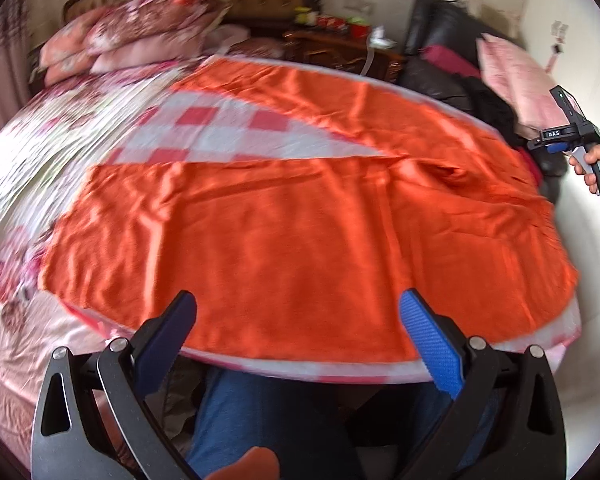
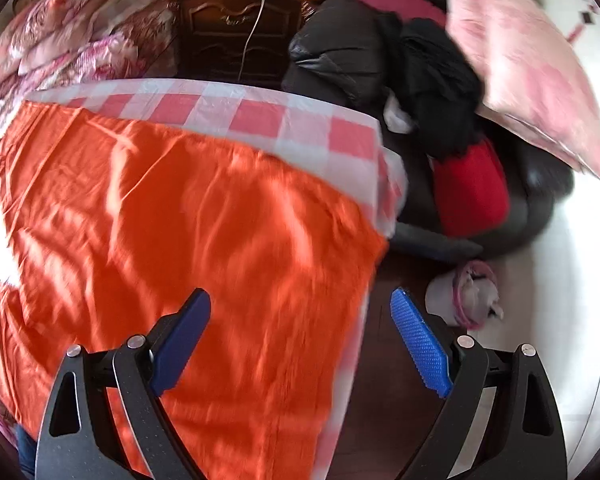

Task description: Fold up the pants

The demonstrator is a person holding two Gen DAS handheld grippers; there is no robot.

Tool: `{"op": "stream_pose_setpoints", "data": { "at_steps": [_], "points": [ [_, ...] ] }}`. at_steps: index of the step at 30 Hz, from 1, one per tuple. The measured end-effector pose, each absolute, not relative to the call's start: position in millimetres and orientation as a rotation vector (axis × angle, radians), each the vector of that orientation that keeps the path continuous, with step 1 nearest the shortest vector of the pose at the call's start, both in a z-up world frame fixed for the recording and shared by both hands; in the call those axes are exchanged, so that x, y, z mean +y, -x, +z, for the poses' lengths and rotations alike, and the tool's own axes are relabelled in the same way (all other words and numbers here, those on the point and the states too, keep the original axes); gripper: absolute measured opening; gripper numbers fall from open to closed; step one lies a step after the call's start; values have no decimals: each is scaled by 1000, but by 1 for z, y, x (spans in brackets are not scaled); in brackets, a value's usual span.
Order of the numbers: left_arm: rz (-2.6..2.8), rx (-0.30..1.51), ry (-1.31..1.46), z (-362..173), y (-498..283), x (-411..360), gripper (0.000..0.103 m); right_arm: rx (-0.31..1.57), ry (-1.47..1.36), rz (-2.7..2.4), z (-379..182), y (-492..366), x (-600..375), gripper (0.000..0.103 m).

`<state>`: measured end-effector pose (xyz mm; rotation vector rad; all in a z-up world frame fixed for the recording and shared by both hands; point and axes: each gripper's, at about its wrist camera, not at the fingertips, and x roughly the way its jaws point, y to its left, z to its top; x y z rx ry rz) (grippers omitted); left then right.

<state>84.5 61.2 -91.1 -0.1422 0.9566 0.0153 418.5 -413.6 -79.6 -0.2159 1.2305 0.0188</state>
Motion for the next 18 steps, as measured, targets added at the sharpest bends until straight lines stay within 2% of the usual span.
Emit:
{"op": "stream_pose_setpoints", "data": {
  "at_steps": [5,11,13,15,18],
  "points": [
    [110,977,135,-87,-94,93,101,1301,268,96,-117,-481,-404,82],
    [189,955,109,-69,-122,127,101,1348,246,150,-139,-512,-406,73],
    [180,936,114,-59,-142,134,101,1363,255,186,-145,-513,-403,45],
    [149,915,136,-49,-167,139,101,1366,241,211,-146,-511,-403,0],
    [49,898,262,-35,-223,153,101,1291,270,226,-130,-497,-396,0]
  ]
}}
